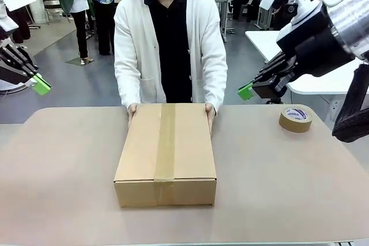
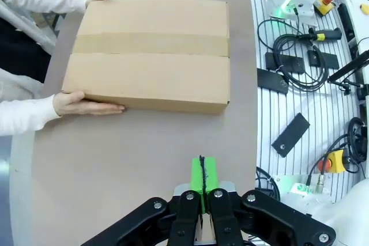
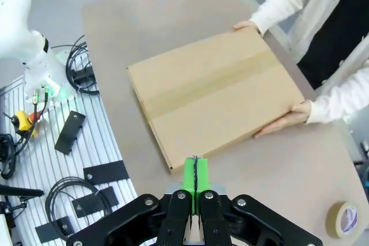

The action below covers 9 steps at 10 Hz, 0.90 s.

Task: Wrap the clocks to prevent damage.
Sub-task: After the human seals the box with tape, release both hands from the side flaps of the Package Box.

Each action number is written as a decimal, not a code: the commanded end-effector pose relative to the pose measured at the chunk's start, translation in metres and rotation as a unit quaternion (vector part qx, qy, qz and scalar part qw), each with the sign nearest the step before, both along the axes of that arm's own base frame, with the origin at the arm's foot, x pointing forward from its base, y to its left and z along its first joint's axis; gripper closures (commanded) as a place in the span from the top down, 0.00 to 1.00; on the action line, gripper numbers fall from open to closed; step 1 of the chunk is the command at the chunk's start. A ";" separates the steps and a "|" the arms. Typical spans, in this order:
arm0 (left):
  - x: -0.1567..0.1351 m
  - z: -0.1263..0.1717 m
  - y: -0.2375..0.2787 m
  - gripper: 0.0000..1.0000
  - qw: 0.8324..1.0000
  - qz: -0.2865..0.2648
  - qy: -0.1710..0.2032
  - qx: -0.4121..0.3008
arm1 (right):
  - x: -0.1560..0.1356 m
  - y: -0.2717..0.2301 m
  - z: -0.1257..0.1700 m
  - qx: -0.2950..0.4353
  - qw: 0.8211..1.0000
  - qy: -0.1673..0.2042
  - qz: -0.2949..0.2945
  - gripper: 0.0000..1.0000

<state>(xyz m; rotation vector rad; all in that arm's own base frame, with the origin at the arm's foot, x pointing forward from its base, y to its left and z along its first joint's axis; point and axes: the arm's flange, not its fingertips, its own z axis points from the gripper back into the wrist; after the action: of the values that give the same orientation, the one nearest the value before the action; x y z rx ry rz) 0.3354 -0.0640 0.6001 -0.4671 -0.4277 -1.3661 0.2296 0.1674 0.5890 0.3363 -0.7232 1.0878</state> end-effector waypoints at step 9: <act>0.002 0.002 0.000 0.00 1.000 0.008 0.003 0.007 | -0.001 0.003 0.000 0.004 1.000 0.005 0.003 0.01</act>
<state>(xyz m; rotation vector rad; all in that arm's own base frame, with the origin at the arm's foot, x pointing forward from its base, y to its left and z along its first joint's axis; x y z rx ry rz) 0.3359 -0.0625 0.5999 -0.4688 -0.4287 -1.3632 0.2295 0.1674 0.5890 0.3362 -0.7233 1.0878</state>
